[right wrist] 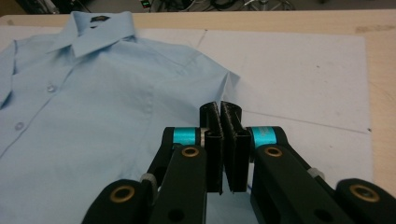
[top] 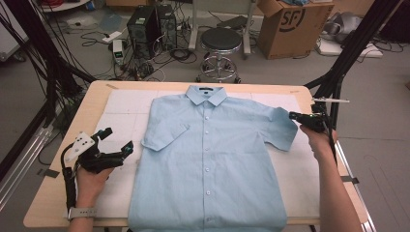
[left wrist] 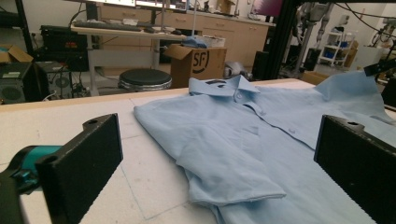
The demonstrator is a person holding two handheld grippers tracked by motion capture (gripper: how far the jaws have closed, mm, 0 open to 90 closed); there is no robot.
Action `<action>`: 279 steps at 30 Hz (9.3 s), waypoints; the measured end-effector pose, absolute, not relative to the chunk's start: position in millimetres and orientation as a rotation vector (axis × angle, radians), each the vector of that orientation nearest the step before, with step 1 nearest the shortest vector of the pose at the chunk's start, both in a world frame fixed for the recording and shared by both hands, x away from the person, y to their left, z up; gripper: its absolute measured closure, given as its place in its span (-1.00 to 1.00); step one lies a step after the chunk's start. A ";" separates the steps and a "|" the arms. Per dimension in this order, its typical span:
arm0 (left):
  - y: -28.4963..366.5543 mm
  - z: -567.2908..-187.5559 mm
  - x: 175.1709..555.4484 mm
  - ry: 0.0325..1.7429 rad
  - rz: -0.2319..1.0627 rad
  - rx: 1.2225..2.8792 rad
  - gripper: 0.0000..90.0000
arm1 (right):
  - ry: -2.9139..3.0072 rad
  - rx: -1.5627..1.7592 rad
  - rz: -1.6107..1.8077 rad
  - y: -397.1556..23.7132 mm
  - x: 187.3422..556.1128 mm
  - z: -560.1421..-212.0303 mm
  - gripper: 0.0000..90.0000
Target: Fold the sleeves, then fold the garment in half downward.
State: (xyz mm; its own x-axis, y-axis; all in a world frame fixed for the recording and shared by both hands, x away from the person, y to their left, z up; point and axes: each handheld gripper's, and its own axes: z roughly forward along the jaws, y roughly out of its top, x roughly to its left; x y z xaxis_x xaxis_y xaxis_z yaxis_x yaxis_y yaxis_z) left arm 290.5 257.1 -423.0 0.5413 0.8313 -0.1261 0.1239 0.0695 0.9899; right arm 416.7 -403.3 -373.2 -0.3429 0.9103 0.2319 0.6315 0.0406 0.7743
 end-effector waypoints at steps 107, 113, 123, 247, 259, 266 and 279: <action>259.6 -415.3 290.2 0.906 0.688 1.406 -0.96 | 2.095 1.301 1.395 -240.1 426.2 -386.0 -1.00; 258.6 -415.0 290.9 0.904 0.688 1.412 -0.96 | 2.002 1.234 1.478 -267.6 402.5 -374.2 -1.00; 253.2 -413.5 292.6 0.882 0.680 1.448 -0.96 | 1.921 1.017 1.517 -304.9 352.5 -378.3 -1.00; 184.3 -434.7 550.7 1.416 0.464 1.901 0.94 | 1.767 0.997 1.497 -360.8 275.6 -411.9 -1.00; 180.1 -406.1 539.1 1.302 0.505 1.858 0.95 | 1.782 1.111 1.444 -354.8 303.7 -409.6 -1.00; 176.1 -398.5 534.8 1.268 0.521 1.859 0.95 | 1.882 1.173 1.351 -348.0 340.4 -387.9 -1.00; 173.2 -395.7 533.2 1.227 0.518 1.854 0.94 | 2.026 1.337 1.210 -340.6 434.0 -367.0 -0.98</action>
